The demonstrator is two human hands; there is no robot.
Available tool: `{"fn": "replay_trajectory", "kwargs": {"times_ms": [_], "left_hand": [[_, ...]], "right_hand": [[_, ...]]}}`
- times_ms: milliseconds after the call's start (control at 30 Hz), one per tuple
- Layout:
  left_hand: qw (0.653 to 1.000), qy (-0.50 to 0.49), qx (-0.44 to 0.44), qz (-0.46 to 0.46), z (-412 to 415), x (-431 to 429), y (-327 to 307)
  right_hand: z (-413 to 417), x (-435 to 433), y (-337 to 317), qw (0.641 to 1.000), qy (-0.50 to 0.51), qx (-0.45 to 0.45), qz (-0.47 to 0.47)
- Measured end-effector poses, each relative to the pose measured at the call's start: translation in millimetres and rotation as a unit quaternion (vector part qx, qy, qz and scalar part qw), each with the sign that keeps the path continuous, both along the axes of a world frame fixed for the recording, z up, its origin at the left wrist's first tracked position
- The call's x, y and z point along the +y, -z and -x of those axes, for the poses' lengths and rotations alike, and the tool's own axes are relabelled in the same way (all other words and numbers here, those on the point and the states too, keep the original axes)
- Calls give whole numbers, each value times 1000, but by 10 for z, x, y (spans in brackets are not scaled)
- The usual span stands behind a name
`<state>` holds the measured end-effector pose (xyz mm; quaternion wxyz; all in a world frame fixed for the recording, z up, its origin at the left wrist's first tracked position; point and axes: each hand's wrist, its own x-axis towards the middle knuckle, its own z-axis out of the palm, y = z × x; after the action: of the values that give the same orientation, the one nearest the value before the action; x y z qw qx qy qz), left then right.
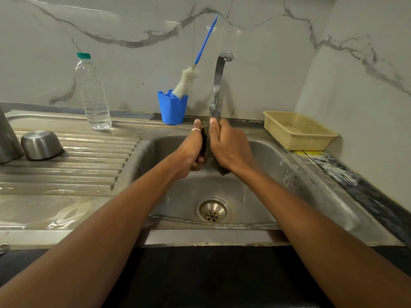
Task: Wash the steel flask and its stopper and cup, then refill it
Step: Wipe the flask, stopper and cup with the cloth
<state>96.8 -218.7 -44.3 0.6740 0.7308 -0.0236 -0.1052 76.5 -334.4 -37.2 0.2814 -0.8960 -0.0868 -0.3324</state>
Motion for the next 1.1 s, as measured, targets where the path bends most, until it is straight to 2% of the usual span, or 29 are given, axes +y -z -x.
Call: {"fn": "replay_trajectory", "kwargs": {"times_ms": [33, 100, 167, 200, 233, 267, 300, 333, 367, 433, 467, 533, 600, 667, 733, 800, 833, 867, 900, 933, 967, 1000, 1033, 1100], "left_hand": [[1000, -7, -3, 9, -17, 10, -12], [999, -21, -32, -5, -59, 31, -7], [994, -33, -93, -36, -94, 31, 23], [988, -38, -135, -67, -100, 24, 50], [978, -38, -179, -103, -86, 25, 69], [965, -29, -220, -138, -53, 29, 73], [954, -14, -252, -164, -18, 31, 63], [947, -1, -268, -179, 14, 27, 49], [945, 6, -270, -181, 41, 20, 31], [960, 6, -235, -154, 52, -4, -18], [971, 4, -200, -134, 43, -28, -36], [992, -7, -98, -78, 8, -9, -63], [999, 2, -31, -28, 7, 30, -74], [999, 9, -36, -21, -23, 45, -79], [993, -6, -102, -59, -49, 36, -94], [972, -11, -210, -104, -93, 32, -70], [959, -15, -252, -128, -92, 39, -55], [949, -14, -276, -153, -59, 55, -42], [939, -11, -294, -179, -27, 69, -24], [933, -2, -303, -195, 0, 76, -13], [934, 12, -300, -194, 20, 80, -12], [940, 26, -288, -182, 46, 71, -21], [948, 33, -268, -168, 54, 57, -40], [970, 39, -198, -136, 80, 31, -91]], "right_hand": [[-31, 7, 7, 999, -11, -24, 22], [-80, 11, 19, 999, -24, -16, 15], [-105, 27, 16, 995, -23, 69, -70], [-120, 35, 8, 976, -29, 143, -163], [-121, 34, -3, 932, -54, 222, -282], [-97, 21, -23, 873, -88, 286, -385], [-70, -4, -41, 829, -113, 319, -445], [-51, -30, -57, 821, -117, 330, -452], [-66, -51, -47, 839, -102, 322, -426], [-110, -53, -46, 922, -27, 250, -296], [-88, -50, -48, 960, 15, 188, -207], [-81, -12, -46, 996, 31, 55, -68], [-74, -14, -37, 999, 14, -30, -8], [-93, -46, -19, 999, 0, -50, 2], [-100, -57, -1, 998, -13, -43, -32], [-79, -27, -37, 992, -23, 25, -123], [-94, -20, -65, 975, -32, 95, -198], [-88, -21, -88, 937, -53, 185, -291], [-53, -36, -112, 883, -87, 267, -377], [-12, -44, -132, 841, -114, 314, -426], [-7, -56, -135, 832, -121, 326, -431], [-10, -68, -141, 855, -102, 315, -398], [-26, -76, -132, 895, -61, 285, -338], [-39, -94, -112, 971, 26, 168, -170]]}}
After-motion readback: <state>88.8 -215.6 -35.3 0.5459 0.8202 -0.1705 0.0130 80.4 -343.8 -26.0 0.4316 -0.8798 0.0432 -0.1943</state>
